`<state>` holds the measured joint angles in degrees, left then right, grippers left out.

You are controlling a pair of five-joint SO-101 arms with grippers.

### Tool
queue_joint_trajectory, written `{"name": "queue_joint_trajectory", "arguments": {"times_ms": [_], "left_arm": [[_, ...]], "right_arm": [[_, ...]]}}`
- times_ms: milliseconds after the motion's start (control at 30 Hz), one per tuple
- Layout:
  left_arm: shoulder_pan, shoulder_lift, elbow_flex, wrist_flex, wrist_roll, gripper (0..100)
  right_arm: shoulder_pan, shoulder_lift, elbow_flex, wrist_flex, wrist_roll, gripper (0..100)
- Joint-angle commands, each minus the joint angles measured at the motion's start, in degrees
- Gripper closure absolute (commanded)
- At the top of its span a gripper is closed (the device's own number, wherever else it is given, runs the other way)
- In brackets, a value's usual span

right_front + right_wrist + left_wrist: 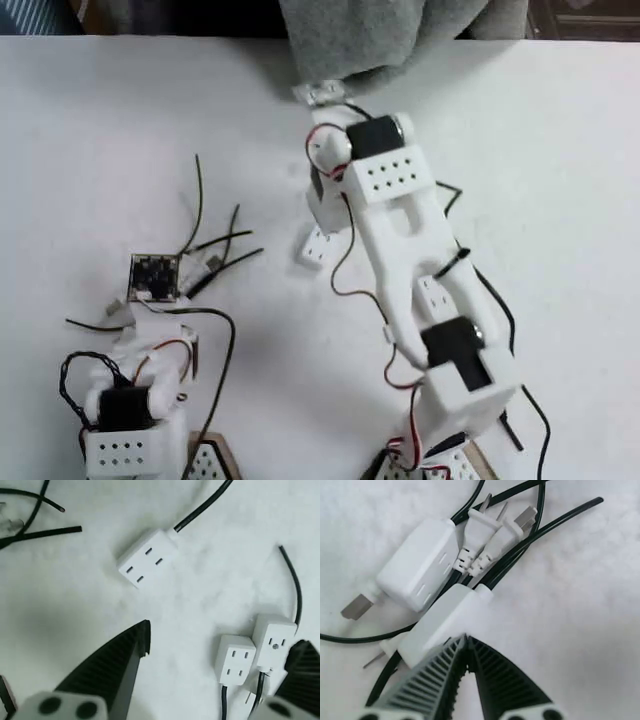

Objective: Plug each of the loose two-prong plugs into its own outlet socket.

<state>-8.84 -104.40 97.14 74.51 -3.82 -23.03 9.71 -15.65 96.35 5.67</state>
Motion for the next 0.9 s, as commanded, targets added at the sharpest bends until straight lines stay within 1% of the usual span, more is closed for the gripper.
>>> {"name": "queue_joint_trajectory", "arguments": {"times_ms": [0, 100, 233, 367, 433, 567, 700, 767, 800, 867], "left_arm": [[0.2, 0.2, -0.1, -1.0, 0.0, 98], [0.2, 0.2, -0.1, -1.0, 0.0, 98], [0.6, 0.2, -0.1, -1.1, 0.0, 98], [0.6, 0.2, -0.2, -1.1, 0.0, 98], [0.7, 0.2, -0.2, -1.1, 0.0, 98], [1.3, 0.2, -0.2, -1.1, -0.1, 98], [3.3, 0.1, -2.7, -1.2, -0.8, 98], [1.9, 0.1, -6.6, -1.6, -5.8, 98], [1.3, 0.1, -8.6, -1.6, -10.0, 98], [0.7, 0.1, -12.7, -3.2, -21.6, 98]], "right_arm": [[0.6, -8.2, 11.3, -4.9, 0.8, 58.7], [0.8, -11.6, 23.3, -10.6, 0.8, 58.7], [0.9, -15.5, 40.4, -24.6, 0.9, 58.7], [0.8, -18.3, 52.6, -37.8, 0.4, 58.7], [0.8, -19.4, 56.4, -43.3, 0.4, 58.7], [0.9, -19.8, 61.3, -51.0, 0.4, 58.7], [0.9, -20.2, 63.0, -54.3, 0.4, 58.7], [0.9, -19.9, 63.0, -54.5, 0.7, 58.7], [0.9, -19.9, 63.0, -54.5, 0.7, 58.7], [0.9, -19.9, 63.0, -54.5, 0.8, 58.7]]}}
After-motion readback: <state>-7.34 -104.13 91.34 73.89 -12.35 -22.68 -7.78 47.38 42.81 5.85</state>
